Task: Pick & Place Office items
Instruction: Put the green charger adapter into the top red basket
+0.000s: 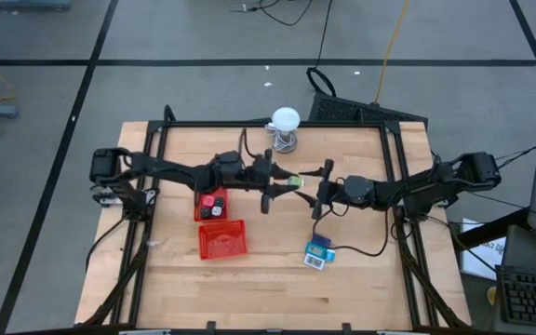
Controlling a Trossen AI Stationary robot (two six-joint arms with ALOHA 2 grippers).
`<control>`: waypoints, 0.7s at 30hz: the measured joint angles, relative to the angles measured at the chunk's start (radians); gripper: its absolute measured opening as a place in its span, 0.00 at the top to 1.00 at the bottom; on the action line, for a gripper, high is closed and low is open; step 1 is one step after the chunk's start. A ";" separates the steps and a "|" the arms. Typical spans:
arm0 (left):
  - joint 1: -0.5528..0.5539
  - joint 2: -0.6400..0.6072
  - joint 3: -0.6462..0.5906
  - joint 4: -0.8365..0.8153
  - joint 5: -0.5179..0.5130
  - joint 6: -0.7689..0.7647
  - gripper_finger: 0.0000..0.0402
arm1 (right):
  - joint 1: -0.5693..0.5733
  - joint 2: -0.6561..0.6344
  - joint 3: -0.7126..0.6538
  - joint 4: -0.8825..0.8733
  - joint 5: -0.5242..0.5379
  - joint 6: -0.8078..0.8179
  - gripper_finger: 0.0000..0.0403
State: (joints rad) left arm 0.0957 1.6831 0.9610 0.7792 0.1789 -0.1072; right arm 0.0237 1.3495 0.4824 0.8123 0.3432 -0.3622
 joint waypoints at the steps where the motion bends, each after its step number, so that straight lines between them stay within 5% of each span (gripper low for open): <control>1: -0.001 0.008 -0.012 0.054 0.012 -0.015 0.67 | 0.001 0.000 0.000 -0.001 0.008 -0.002 0.37; 11: 0.002 0.033 -0.135 0.385 0.053 -0.062 0.67 | 0.025 -0.002 0.000 0.076 0.049 0.034 0.43; 21: 0.047 -0.055 -0.294 0.397 0.032 -0.095 0.67 | 0.024 -0.003 0.000 0.025 0.049 0.053 0.46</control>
State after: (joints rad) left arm 0.1431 1.6279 0.6674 1.1765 0.2113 -0.2021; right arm 0.0479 1.3468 0.4820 0.8372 0.3920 -0.3088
